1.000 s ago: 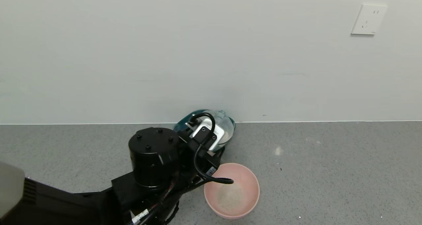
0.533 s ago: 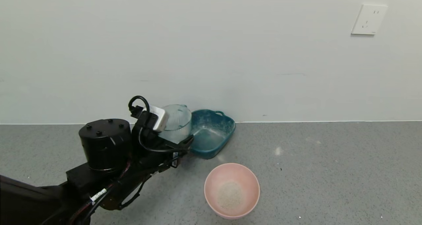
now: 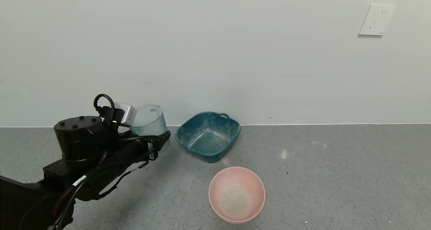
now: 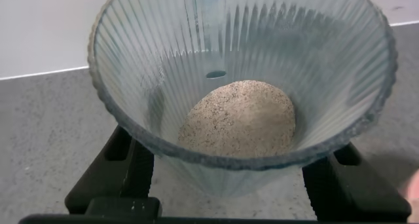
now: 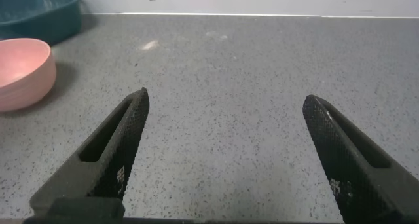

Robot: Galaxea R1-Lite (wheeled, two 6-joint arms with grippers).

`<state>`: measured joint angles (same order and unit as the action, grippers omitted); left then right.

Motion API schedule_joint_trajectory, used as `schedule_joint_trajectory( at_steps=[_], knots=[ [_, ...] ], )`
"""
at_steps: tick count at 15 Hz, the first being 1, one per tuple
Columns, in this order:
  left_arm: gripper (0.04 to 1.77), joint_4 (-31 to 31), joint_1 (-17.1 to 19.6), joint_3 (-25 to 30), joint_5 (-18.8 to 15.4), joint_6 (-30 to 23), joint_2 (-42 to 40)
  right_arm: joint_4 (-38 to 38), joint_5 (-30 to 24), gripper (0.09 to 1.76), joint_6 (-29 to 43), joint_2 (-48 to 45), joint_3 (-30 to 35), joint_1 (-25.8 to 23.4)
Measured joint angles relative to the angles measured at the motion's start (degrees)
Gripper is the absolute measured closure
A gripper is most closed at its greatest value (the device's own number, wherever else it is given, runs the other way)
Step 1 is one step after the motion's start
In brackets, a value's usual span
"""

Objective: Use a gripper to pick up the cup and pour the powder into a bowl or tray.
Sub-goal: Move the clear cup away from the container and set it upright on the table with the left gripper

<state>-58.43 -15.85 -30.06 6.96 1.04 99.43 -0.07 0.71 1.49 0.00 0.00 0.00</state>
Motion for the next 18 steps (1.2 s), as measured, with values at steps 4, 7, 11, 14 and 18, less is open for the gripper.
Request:
schedule_joint_trajectory(
  at_steps=[4, 7, 11, 14, 18],
  knots=[
    [0.52, -0.1, 5.0, -0.3, -1.9, -1.0, 1.8, 0.0, 0.0, 0.14, 0.0, 0.0, 0.0, 0.0],
    [0.53, -0.4, 7.3, -1.4, -2.2, -1.4, 3.7, 0.0, 0.0, 0.14, 0.0, 0.0, 0.0, 0.0],
    [0.53, -0.6, 9.0, -3.6, -3.5, -1.7, 7.4, 0.0, 0.0, 0.14, 0.0, 0.0, 0.0, 0.0],
    [0.53, -0.3, 10.3, -6.0, -3.7, -1.8, 10.4, 0.0, 0.0, 0.14, 0.0, 0.0, 0.0, 0.0],
    [0.53, -0.2, 12.3, -9.0, -3.8, -1.8, 14.9, 0.0, 0.0, 0.14, 0.0, 0.0, 0.0, 0.0]
  ],
)
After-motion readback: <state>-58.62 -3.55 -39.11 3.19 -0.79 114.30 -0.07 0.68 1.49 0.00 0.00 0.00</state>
